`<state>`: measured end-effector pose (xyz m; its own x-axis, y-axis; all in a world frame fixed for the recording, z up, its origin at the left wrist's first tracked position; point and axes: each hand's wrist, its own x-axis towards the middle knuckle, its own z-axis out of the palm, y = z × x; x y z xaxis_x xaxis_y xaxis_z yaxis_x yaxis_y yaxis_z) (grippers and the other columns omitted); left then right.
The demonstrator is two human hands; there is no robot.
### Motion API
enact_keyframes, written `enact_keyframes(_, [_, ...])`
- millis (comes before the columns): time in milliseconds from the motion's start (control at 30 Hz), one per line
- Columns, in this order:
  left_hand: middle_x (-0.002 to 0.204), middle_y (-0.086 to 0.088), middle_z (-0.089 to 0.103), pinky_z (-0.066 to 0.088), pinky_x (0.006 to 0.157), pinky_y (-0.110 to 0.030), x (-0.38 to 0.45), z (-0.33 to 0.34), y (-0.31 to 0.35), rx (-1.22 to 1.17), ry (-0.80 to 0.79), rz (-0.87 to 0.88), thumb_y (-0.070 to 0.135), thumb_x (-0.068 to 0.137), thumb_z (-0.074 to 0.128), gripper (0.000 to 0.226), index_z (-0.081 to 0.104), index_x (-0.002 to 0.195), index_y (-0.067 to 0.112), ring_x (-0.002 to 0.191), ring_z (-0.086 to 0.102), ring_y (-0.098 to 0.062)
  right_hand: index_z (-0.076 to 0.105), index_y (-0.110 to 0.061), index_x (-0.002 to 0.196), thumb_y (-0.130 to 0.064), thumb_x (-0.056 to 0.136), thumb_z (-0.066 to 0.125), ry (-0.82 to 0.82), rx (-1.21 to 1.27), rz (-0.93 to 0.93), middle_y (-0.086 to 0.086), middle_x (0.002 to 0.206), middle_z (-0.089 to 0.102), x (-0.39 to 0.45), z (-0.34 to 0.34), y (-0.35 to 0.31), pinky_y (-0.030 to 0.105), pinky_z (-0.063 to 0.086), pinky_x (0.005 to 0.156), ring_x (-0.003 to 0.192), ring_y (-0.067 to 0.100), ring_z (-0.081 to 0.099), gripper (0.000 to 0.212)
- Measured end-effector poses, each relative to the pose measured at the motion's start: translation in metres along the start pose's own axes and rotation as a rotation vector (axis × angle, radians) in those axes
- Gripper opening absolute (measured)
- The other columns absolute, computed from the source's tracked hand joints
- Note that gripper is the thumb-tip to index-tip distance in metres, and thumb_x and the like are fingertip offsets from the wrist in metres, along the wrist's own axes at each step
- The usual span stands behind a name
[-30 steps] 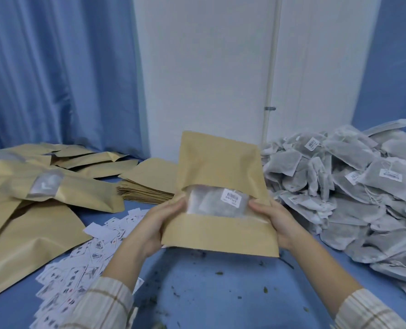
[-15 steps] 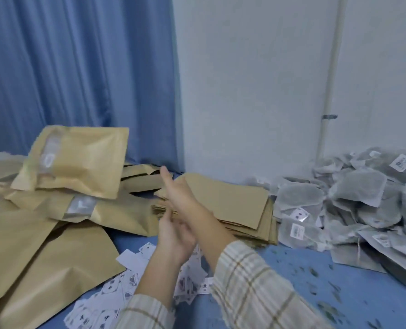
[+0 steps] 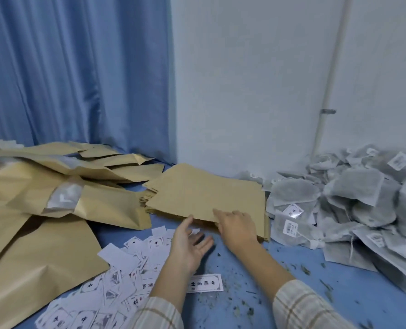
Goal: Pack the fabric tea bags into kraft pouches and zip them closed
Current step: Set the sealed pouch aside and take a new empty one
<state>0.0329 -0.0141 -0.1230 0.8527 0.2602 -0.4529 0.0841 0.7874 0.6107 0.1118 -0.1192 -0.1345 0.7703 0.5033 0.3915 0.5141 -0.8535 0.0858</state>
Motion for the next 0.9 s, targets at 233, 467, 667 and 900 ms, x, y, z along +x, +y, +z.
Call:
enact_keyframes(233, [0.126,-0.02,0.055,0.051,0.076,-0.049,-0.037,0.01,-0.004,-0.024,-0.197,0.1,0.015,0.092,0.054,0.041,0.046,0.132,0.009,0.102,0.059,-0.039,0.075,-0.02,0.096,-0.001,0.048,0.085,0.563,0.134,-0.167,0.0,0.075,0.07,-0.083,-0.04,0.024,0.025,0.053,0.056,0.061,0.02,0.065,0.053])
enact_keyframes(467, [0.112,-0.009,0.058,0.045,0.075,-0.029,-0.102,0.036,-0.012,0.383,0.009,0.521,-0.001,0.092,0.047,0.031,0.05,0.124,-0.001,0.09,0.058,-0.024,0.065,-0.019,0.117,-0.032,0.087,0.06,0.371,0.326,-0.158,0.001,0.108,0.068,-0.139,-0.09,0.021,0.032,0.047,0.092,0.101,0.022,0.063,0.033])
enact_keyframes(667, [0.118,-0.004,0.06,0.035,0.074,-0.018,-0.151,0.037,-0.023,1.367,-0.104,1.301,-0.016,0.078,0.039,0.077,0.036,0.143,0.024,0.105,0.053,-0.027,0.059,-0.027,0.122,-0.042,0.095,0.043,0.281,1.151,0.239,-0.01,0.117,0.063,-0.171,-0.141,0.015,0.011,0.04,0.092,0.103,0.003,0.059,0.034])
enact_keyframes(900, [0.153,-0.006,0.02,0.026,0.106,-0.031,-0.154,0.007,-0.056,2.266,-0.053,1.415,0.005,0.09,0.045,0.075,0.007,0.149,0.03,0.131,0.031,-0.024,0.062,-0.012,0.103,-0.041,0.095,0.045,0.276,2.016,0.637,0.004,0.084,0.073,-0.204,-0.15,0.049,0.029,0.054,0.053,0.07,0.014,0.07,0.035])
